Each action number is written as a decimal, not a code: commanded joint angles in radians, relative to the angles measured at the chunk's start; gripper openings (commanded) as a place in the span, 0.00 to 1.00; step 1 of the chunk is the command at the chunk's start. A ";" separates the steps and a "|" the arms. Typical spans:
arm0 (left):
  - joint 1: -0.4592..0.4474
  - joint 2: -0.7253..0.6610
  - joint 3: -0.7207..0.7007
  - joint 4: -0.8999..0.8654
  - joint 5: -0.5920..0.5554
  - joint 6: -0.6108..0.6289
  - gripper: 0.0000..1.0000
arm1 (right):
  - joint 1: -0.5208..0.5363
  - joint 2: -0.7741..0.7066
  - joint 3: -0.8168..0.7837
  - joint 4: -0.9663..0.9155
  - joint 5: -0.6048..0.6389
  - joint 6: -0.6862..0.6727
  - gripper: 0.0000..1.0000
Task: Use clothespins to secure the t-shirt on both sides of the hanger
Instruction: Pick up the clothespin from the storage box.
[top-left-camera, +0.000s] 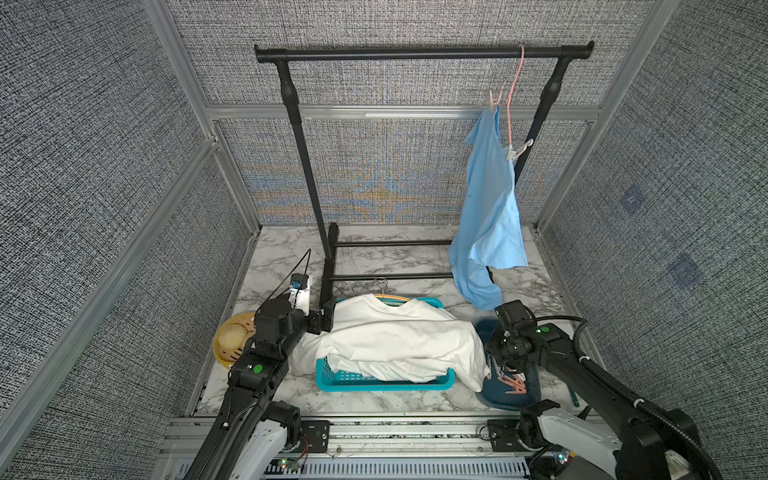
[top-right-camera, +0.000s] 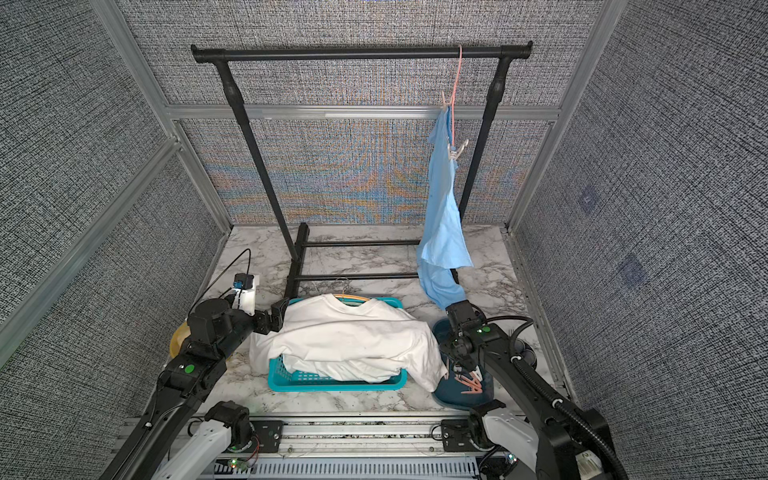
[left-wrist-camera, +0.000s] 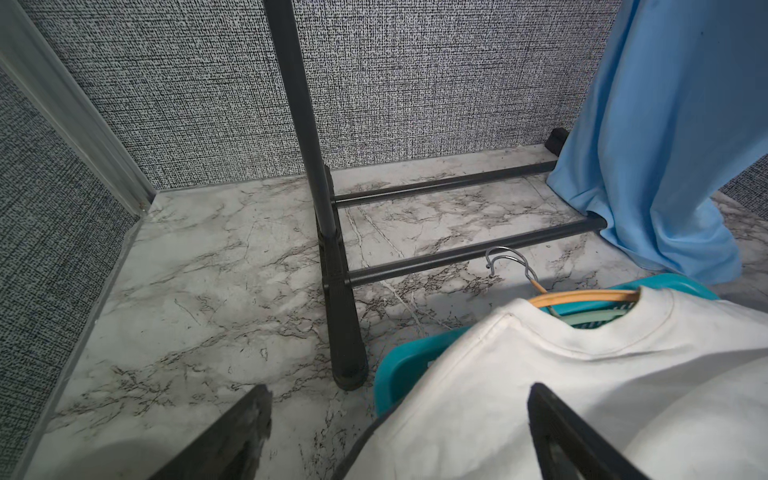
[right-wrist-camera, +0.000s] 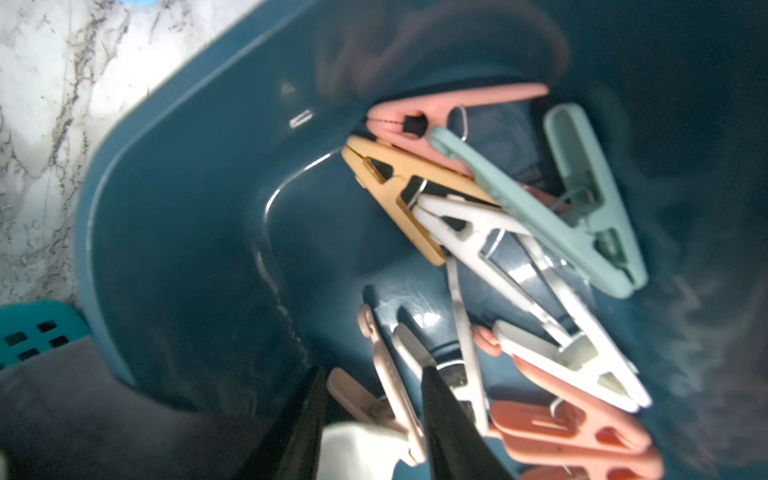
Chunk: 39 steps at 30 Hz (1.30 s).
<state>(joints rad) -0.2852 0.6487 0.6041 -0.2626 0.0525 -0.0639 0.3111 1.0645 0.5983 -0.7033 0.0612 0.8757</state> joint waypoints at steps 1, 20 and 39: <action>0.000 0.002 0.005 0.011 0.003 -0.008 0.94 | 0.019 0.012 -0.005 0.034 0.015 0.016 0.35; 0.001 0.017 0.005 0.007 0.001 -0.005 0.93 | 0.067 0.056 -0.076 0.075 0.029 0.072 0.30; 0.001 0.011 0.014 0.005 -0.033 0.019 0.91 | 0.074 -0.010 -0.034 0.059 0.241 0.059 0.00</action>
<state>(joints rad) -0.2852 0.6647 0.6064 -0.2630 0.0433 -0.0589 0.3847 1.0798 0.5411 -0.6250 0.2100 0.9714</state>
